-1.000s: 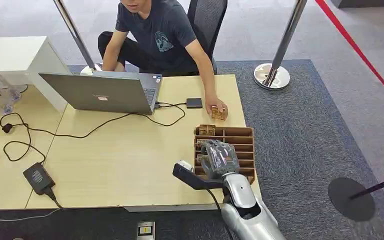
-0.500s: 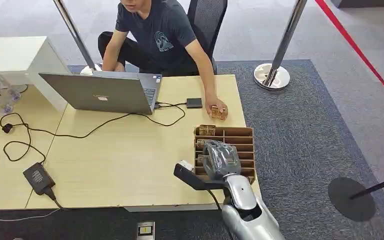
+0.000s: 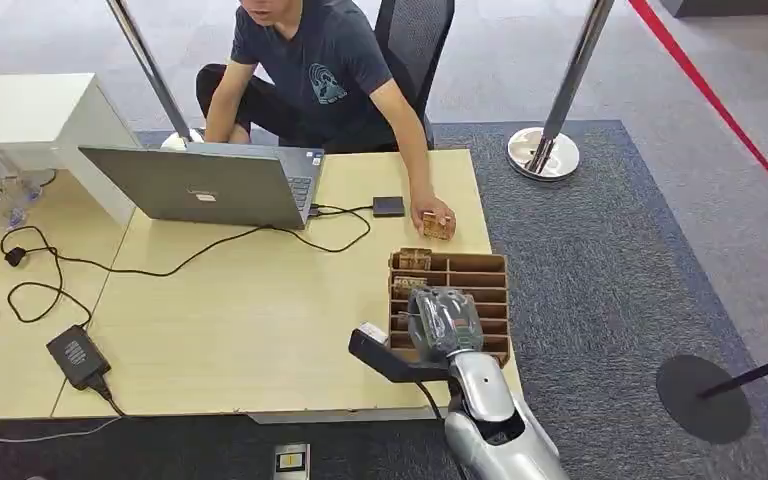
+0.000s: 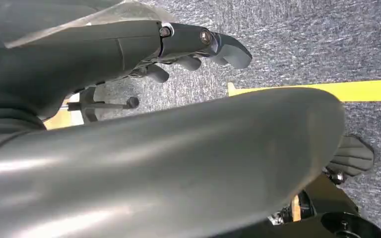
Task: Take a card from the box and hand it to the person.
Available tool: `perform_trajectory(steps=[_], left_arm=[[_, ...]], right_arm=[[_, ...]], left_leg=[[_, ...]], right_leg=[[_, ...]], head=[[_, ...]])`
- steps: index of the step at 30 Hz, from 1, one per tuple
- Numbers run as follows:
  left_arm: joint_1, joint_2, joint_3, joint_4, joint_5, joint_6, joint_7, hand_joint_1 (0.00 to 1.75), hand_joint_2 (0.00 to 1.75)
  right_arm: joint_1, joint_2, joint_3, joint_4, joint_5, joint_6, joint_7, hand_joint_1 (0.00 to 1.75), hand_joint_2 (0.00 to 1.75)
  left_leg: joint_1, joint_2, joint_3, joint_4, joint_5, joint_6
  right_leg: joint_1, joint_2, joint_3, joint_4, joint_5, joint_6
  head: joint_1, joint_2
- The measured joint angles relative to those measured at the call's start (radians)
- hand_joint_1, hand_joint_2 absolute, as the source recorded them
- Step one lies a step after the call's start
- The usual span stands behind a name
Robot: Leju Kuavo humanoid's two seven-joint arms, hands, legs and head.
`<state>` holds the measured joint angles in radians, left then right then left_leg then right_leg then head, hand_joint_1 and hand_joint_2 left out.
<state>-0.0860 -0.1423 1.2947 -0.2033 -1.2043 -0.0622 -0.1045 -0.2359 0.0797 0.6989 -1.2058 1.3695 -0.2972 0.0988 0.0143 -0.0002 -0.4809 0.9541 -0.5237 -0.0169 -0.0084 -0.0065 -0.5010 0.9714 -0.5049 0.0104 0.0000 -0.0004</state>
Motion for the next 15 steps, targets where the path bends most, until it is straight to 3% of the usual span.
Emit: perform_trajectory(steps=[2, 3, 5, 6, 15], left_arm=[[0.0, 0.0, 0.0, 0.0, 0.0, 0.0, 0.0, 0.0, 0.0], [0.0, 0.0, 0.0, 0.0, 0.001, 0.0, 0.0, 0.0, 0.0], [0.0, 0.0, 0.0, 0.0, 0.003, 0.0, 0.0, 0.0, 0.0], [0.0, 0.0, 0.0, 0.0, 0.003, 0.0, 0.0, 0.0, 0.0], [0.0, 0.0, 0.0, 0.0, 0.005, 0.0, 0.0, 0.0, 0.0]], right_arm=[[0.0, -0.001, 0.0, -0.001, 0.001, 0.0, 0.0, 1.43, 1.75], [0.0, -0.001, 0.0, -0.001, 0.001, 0.002, -0.001, 1.61, 1.75], [0.0, -0.001, 0.0, -0.002, 0.001, 0.003, -0.005, 1.61, 1.75], [0.0, -0.001, 0.0, -0.002, 0.001, 0.003, -0.005, 1.75, 1.75], [-0.002, -0.001, 0.0, -0.003, -0.01, 0.003, -0.021, 1.75, 1.75]], left_leg=[[0.0, 0.0, 0.0, 0.0, 0.0, 0.0], [0.0, 0.0, 0.0, 0.0, 0.0, 0.0], [0.0, 0.0, 0.0, 0.0, 0.0, 0.0], [0.0, 0.0, 0.001, 0.0, 0.0, 0.0], [0.0, 0.0, 0.002, 0.0, 0.0, 0.0]], right_leg=[[0.0, 0.0, 0.0, 0.0, 0.0, 0.0], [0.0, 0.0, 0.0, 0.0, 0.0, 0.0], [0.0, 0.0, 0.0, 0.0, 0.0, 0.0], [0.0, 0.0, 0.001, 0.0, 0.0, 0.0], [0.0, 0.0, 0.002, 0.0, 0.0, 0.0]], head=[[0.0, 0.0], [0.0, 0.0], [0.0, 0.0], [0.0, 0.0], [0.0, 0.0]])
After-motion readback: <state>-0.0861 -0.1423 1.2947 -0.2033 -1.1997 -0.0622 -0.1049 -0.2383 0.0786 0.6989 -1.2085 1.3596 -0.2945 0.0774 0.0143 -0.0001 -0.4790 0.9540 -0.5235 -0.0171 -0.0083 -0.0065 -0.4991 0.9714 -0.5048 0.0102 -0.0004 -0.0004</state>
